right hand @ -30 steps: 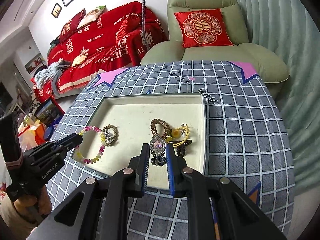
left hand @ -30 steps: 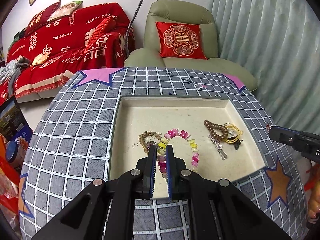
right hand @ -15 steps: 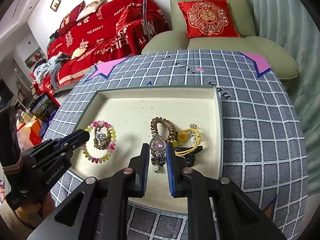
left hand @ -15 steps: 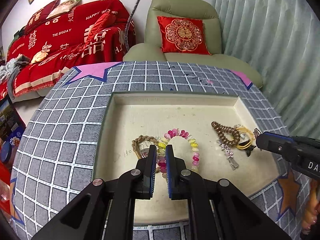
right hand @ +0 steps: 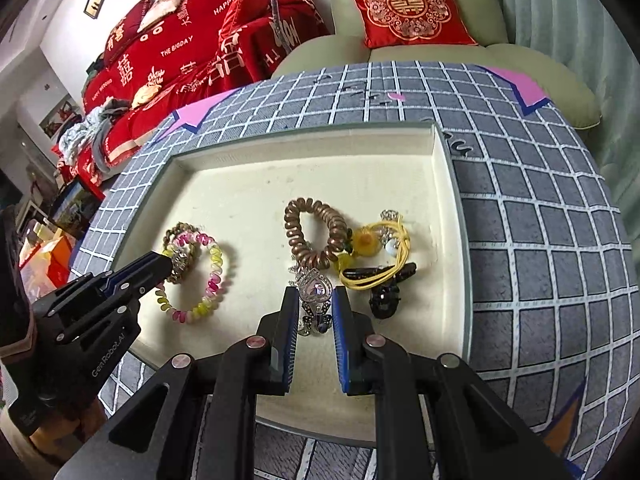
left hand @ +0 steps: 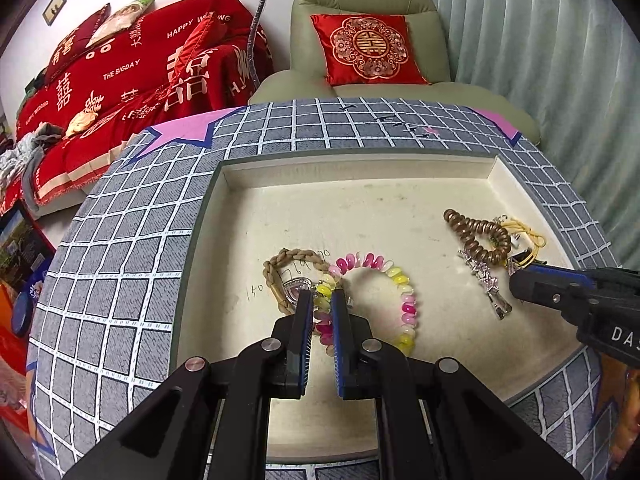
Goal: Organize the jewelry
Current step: 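Open the right tool to drop the heart pendant while the left tool releases the bracelet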
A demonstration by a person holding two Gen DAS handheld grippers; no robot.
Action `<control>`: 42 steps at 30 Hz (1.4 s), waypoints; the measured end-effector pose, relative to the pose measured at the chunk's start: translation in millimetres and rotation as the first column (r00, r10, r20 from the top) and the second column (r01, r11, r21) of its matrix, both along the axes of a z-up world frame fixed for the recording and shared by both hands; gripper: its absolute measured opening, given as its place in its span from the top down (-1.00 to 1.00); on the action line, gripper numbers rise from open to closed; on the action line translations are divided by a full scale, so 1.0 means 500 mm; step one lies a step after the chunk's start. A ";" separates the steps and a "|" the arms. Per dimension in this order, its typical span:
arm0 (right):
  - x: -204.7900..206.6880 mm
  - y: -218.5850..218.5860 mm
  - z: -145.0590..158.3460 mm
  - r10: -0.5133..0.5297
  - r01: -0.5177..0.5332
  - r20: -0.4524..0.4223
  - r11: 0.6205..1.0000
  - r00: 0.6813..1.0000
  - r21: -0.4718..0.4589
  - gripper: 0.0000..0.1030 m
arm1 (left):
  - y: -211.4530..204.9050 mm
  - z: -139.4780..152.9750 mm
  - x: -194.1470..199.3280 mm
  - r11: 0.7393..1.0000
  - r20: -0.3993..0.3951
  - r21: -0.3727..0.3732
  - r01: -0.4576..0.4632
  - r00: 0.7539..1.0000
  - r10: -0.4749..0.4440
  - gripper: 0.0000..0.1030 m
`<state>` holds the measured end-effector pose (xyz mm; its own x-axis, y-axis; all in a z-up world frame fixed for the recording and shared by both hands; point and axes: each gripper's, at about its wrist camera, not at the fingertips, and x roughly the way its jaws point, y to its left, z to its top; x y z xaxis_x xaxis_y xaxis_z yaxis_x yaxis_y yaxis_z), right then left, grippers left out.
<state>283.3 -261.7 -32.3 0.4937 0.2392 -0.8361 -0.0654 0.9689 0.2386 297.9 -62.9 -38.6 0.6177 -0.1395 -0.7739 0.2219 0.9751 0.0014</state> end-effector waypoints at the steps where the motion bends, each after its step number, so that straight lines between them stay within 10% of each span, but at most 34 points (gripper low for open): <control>1: 0.001 0.000 -0.005 -0.002 0.002 -0.007 1.000 1.000 0.002 0.64 | -0.003 0.000 -0.002 1.000 0.005 0.007 0.000 1.000 0.000 0.63; 19: -0.009 -0.009 0.000 -0.020 0.020 -0.006 0.998 1.000 0.059 -0.06 | -0.011 0.008 -0.012 0.999 0.007 0.050 0.001 1.000 -0.001 0.63; 42: -0.046 -0.026 0.078 -0.059 0.054 0.066 0.996 0.996 0.075 -0.17 | -0.002 0.057 -0.023 0.999 0.040 0.017 -0.037 0.999 0.036 0.62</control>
